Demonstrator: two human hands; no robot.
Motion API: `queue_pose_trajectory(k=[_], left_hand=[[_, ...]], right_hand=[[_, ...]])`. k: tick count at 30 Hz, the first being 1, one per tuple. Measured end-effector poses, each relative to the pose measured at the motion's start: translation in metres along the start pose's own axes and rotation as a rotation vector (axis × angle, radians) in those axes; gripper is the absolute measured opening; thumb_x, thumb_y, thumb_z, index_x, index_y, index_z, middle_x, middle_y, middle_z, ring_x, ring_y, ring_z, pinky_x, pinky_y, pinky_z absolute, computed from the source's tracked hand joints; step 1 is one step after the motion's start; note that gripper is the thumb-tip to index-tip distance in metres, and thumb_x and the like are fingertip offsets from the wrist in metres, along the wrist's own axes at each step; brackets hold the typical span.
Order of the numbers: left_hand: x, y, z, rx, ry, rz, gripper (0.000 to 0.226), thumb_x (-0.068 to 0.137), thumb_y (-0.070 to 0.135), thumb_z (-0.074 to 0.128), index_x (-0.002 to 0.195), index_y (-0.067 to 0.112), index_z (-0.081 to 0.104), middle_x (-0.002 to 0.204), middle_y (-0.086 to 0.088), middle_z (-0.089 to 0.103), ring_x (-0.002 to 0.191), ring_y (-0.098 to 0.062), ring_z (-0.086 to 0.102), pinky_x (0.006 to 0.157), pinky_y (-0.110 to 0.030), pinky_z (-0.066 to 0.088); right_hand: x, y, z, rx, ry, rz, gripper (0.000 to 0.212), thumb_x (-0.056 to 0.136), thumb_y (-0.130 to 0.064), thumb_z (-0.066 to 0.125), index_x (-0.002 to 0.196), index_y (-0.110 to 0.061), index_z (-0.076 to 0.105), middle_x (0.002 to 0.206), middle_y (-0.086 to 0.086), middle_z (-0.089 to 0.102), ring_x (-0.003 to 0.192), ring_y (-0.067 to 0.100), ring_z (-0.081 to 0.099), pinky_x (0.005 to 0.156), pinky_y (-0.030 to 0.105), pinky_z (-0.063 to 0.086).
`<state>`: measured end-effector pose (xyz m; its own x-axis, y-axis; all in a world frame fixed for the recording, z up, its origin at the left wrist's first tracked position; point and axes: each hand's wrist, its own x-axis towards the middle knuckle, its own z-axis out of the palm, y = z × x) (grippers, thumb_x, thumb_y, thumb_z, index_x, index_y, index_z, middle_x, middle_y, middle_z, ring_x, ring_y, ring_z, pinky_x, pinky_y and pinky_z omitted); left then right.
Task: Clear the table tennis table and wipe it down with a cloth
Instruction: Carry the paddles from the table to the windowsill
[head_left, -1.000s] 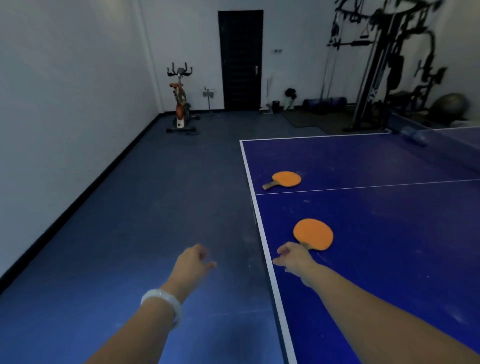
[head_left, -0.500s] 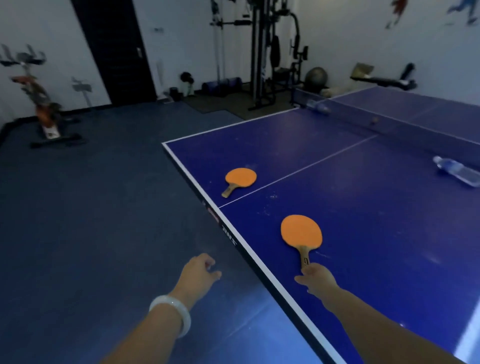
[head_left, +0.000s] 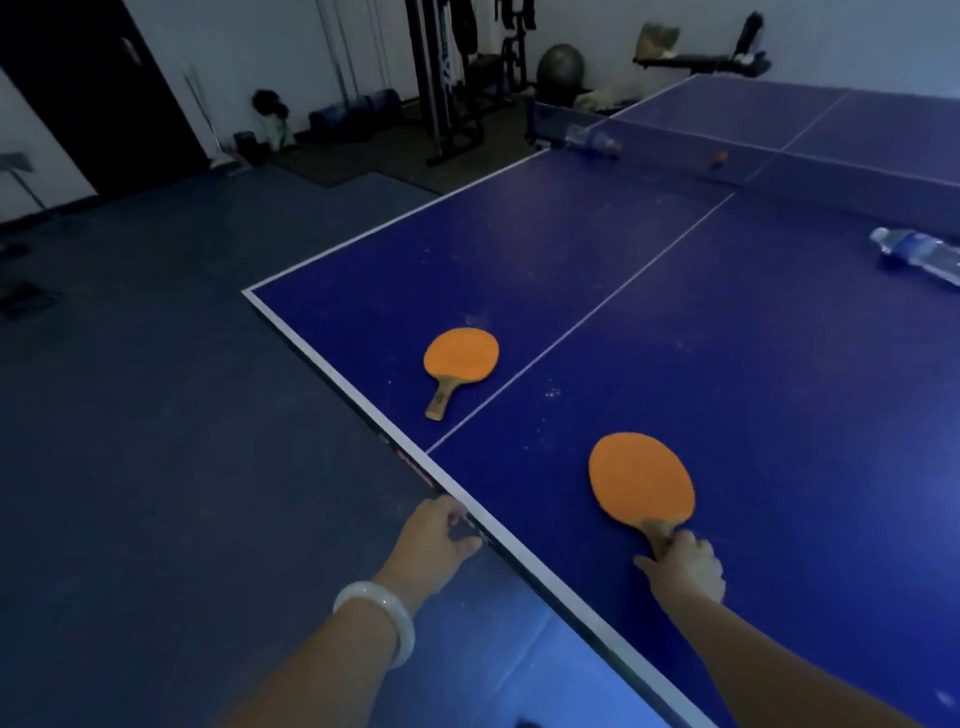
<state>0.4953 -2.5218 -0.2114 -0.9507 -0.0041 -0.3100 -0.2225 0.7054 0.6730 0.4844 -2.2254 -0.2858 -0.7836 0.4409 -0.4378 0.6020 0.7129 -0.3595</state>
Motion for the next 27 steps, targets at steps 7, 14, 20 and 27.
queue_pose_trajectory(k=[7,14,20,27], left_hand=[[0.069,-0.019,-0.019,0.004,-0.044,-0.042,0.04,0.091,0.024,0.067,0.126,0.015,0.05,0.121,-0.002,0.046,0.104,-0.011,0.045,0.087,-0.016,0.035],[0.145,-0.038,-0.048,0.019,-0.093,-0.029,0.046,0.091,0.03,0.067,0.13,0.016,0.046,0.121,0.002,0.041,0.114,-0.016,0.045,0.099,-0.029,0.041],[0.22,-0.051,-0.08,0.076,-0.086,0.036,0.043,0.092,0.035,0.064,0.126,0.015,0.045,0.121,0.0,0.041,0.115,-0.018,0.044,0.096,-0.033,0.042],[0.284,-0.05,-0.073,0.219,-0.076,0.046,0.049,0.087,0.052,0.063,0.107,0.01,0.046,0.11,-0.004,0.046,0.104,-0.022,0.048,0.088,-0.034,0.046]], right_hand=[[0.017,-0.06,0.029,0.176,-0.044,0.063,0.024,0.091,-0.019,0.062,0.105,-0.006,0.048,0.105,0.012,0.049,0.099,0.034,0.055,0.082,0.047,0.052],[0.024,-0.132,0.049,0.526,-0.121,0.159,0.01,0.098,-0.017,0.053,0.101,-0.007,0.052,0.084,0.017,0.062,0.064,0.026,0.059,0.047,0.031,0.05],[0.022,-0.19,0.06,0.615,-0.115,0.255,0.012,0.098,-0.017,0.056,0.093,-0.007,0.055,0.075,0.016,0.06,0.058,0.025,0.055,0.045,0.029,0.049],[0.033,-0.235,0.076,0.617,-0.041,0.324,0.017,0.098,-0.022,0.056,0.092,-0.006,0.053,0.076,0.015,0.061,0.059,0.023,0.056,0.045,0.029,0.048]])
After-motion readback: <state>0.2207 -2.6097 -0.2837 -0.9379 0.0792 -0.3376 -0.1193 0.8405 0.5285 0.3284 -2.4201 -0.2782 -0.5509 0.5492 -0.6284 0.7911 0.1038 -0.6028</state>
